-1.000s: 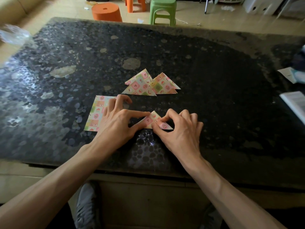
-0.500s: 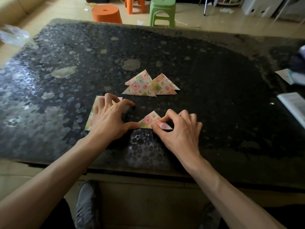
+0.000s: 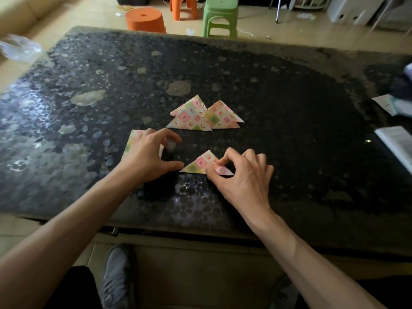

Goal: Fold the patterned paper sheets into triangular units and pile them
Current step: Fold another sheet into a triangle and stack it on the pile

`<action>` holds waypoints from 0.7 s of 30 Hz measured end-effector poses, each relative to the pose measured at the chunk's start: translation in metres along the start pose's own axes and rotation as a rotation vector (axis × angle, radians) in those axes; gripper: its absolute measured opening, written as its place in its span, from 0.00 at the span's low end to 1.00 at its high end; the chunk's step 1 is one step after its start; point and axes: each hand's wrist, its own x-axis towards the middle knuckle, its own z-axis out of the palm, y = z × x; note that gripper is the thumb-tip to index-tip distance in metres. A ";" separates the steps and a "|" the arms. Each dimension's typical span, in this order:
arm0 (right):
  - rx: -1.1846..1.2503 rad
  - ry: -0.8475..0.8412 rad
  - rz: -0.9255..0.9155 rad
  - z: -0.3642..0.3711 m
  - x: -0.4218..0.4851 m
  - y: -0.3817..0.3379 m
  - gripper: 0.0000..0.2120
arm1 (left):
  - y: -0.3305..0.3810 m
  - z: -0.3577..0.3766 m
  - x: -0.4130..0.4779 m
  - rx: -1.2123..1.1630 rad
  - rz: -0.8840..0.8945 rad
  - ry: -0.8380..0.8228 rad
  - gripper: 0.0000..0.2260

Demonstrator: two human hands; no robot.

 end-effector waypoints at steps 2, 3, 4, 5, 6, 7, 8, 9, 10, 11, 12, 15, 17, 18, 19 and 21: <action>-0.023 0.008 -0.011 -0.001 -0.001 -0.002 0.17 | 0.003 0.004 0.000 -0.169 0.119 0.041 0.15; -0.047 0.021 -0.025 -0.001 -0.001 -0.003 0.17 | 0.005 0.007 -0.001 -0.203 0.170 0.029 0.11; -0.070 0.040 -0.044 -0.002 0.000 -0.005 0.17 | 0.006 0.011 -0.001 -0.212 0.208 0.001 0.09; -0.090 0.063 -0.065 -0.002 0.000 -0.006 0.16 | 0.007 0.015 -0.002 -0.207 0.232 -0.025 0.07; -0.103 0.083 -0.086 -0.002 0.000 -0.008 0.15 | 0.007 0.017 -0.002 -0.184 0.246 -0.038 0.06; -0.117 0.098 -0.108 -0.001 0.000 -0.009 0.15 | 0.007 0.019 -0.002 -0.146 0.254 -0.040 0.05; -0.132 0.105 -0.129 -0.001 0.000 -0.009 0.15 | 0.007 0.020 -0.002 -0.108 0.256 -0.041 0.05; -0.147 0.107 -0.145 0.000 0.000 -0.010 0.16 | 0.007 0.020 -0.002 -0.084 0.256 -0.046 0.05; -0.154 0.102 -0.154 0.001 0.000 -0.011 0.18 | 0.008 0.019 -0.001 -0.081 0.257 -0.053 0.05; -0.154 0.093 -0.154 0.001 -0.001 -0.013 0.21 | 0.008 0.019 -0.001 -0.089 0.257 -0.059 0.06; -0.152 0.084 -0.145 0.002 -0.002 -0.015 0.24 | 0.007 0.019 -0.001 -0.095 0.259 -0.065 0.06; -0.167 0.069 -0.111 0.007 -0.005 -0.021 0.32 | 0.005 0.016 0.001 -0.067 0.265 -0.085 0.07; -0.155 0.056 -0.086 0.010 -0.005 -0.021 0.33 | 0.004 0.015 0.002 -0.038 0.264 -0.101 0.08; -0.138 0.044 -0.075 0.011 -0.004 -0.021 0.33 | 0.003 0.015 0.002 -0.028 0.263 -0.102 0.09; -0.115 0.034 -0.061 0.011 -0.004 -0.021 0.33 | 0.002 0.015 0.003 -0.020 0.265 -0.101 0.09; -0.072 0.018 -0.034 0.010 -0.003 -0.022 0.33 | 0.002 0.014 0.003 -0.009 0.270 -0.093 0.10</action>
